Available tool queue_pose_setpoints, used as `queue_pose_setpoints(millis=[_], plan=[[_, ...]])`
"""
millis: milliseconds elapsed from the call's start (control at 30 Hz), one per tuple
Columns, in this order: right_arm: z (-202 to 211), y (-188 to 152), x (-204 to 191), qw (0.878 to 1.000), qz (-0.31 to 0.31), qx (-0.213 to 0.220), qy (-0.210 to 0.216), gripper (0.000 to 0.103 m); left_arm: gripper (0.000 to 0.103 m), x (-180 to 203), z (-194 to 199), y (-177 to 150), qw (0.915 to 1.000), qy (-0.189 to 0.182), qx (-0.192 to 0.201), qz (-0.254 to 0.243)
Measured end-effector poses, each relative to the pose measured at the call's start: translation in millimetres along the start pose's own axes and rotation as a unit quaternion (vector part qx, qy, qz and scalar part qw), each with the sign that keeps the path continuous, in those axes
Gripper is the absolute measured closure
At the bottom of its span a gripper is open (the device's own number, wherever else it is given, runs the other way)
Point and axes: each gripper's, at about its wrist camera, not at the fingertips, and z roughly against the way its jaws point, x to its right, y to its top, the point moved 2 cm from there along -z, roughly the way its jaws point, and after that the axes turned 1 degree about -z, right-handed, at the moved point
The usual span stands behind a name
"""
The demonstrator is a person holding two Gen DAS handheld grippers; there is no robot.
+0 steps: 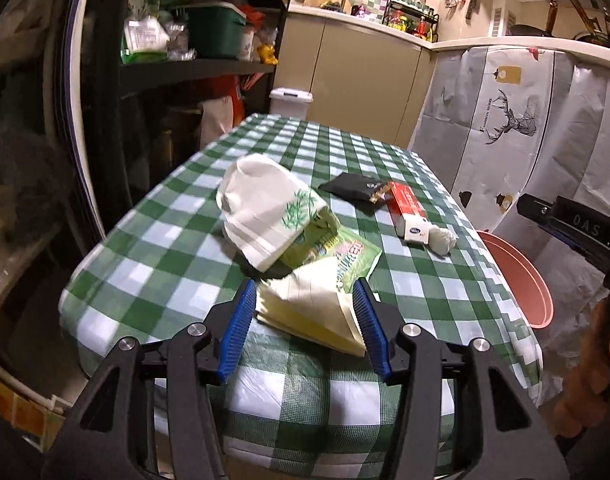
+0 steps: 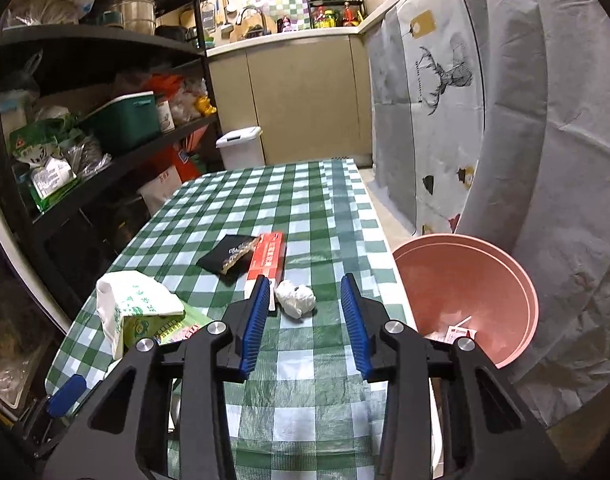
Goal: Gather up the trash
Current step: 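Move both open grippers back over the trash on the table, then grasp the white paper strip with the left gripper while the right gripper grasps the crumpled tissue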
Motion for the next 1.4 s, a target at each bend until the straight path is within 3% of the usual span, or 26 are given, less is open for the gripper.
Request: queue_pose_setpoints(millis=[233, 367, 567, 1267, 1333, 1400], plan=[[-16.1, -5.3, 0.7, 1.0, -0.002, -0.026, 0.011, 0.065, 0.056, -0.5, -19.3, -9.1, 0.9993, -0.004, -0.035, 0.012], [-26.3, -9.0, -2.6, 0.999, 0.003, -0.038, 0.01, 0.064, 0.083, 2.5, -23.5, -8.8, 0.9991, -0.006, -0.041, 0.01], [-46.9, -11.8, -6.4, 0.998, 0.004, -0.059, 0.005, 0.064, 0.098, 3.8, -21.0, -1.4, 0.9995, 0.018, -0.026, -0.009], [-121.6, -11.3, -14.0, 0.991, 0.001, -0.129, -0.026, 0.064, 0.099, -6.8, -12.5, 3.3, 0.9992, 0.037, -0.006, -0.015], [-124.7, -13.4, -15.1, 0.991, 0.003, -0.134, -0.025, 0.065, 0.099, -6.2, -12.2, 4.1, 0.9994, 0.032, -0.006, -0.015], [-124.9, -13.7, -16.1, 0.991, 0.005, -0.134, -0.025, 0.074, 0.099, -5.7, -13.4, 3.7, 0.9995, 0.027, -0.008, -0.016]])
